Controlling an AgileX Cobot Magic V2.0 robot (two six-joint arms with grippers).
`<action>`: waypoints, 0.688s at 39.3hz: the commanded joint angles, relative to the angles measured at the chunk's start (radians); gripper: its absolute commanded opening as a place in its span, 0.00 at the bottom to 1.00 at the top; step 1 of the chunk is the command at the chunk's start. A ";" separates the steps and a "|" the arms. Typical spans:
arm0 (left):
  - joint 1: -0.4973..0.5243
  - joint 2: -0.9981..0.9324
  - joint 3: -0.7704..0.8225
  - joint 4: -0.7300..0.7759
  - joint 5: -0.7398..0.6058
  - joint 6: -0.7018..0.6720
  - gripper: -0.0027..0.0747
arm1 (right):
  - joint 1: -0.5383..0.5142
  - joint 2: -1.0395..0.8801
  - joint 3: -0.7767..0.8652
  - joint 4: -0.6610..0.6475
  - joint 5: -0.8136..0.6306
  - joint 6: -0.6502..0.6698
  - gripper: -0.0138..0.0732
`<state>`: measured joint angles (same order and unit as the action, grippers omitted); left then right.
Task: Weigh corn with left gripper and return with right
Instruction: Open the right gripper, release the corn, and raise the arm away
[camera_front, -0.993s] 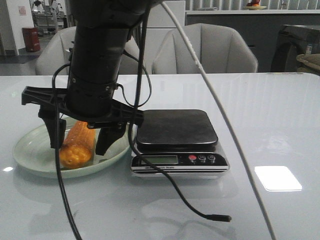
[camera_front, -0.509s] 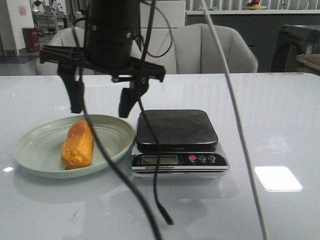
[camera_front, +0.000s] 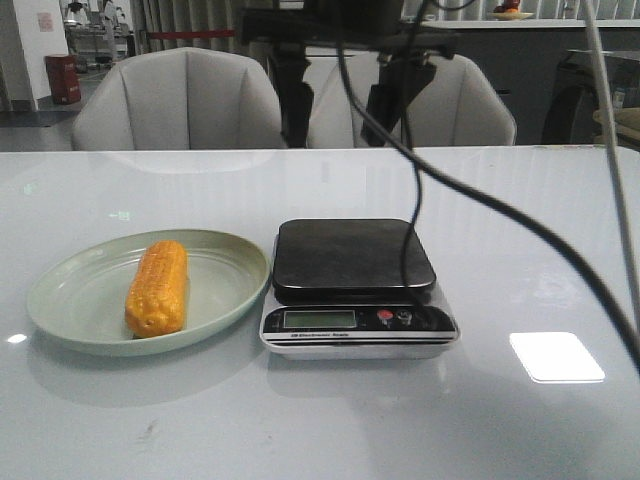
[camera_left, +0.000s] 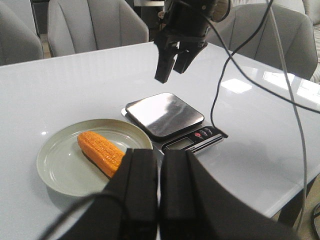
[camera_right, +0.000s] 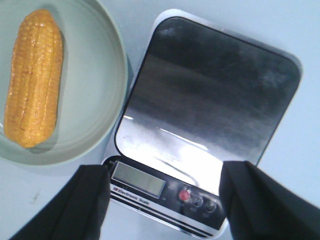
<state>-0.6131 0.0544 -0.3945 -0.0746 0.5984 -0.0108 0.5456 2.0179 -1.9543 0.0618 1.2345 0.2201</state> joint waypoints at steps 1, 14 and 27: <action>0.002 0.014 -0.024 -0.005 -0.079 -0.001 0.19 | -0.022 -0.127 0.011 -0.003 0.083 -0.082 0.80; 0.002 0.014 -0.024 -0.005 -0.079 -0.001 0.19 | -0.041 -0.439 0.369 -0.003 -0.179 -0.197 0.80; 0.002 0.014 -0.024 -0.005 -0.079 -0.001 0.19 | -0.041 -0.869 0.859 -0.003 -0.583 -0.200 0.80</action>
<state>-0.6131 0.0544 -0.3945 -0.0746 0.5984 -0.0108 0.5100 1.2680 -1.1638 0.0618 0.7920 0.0368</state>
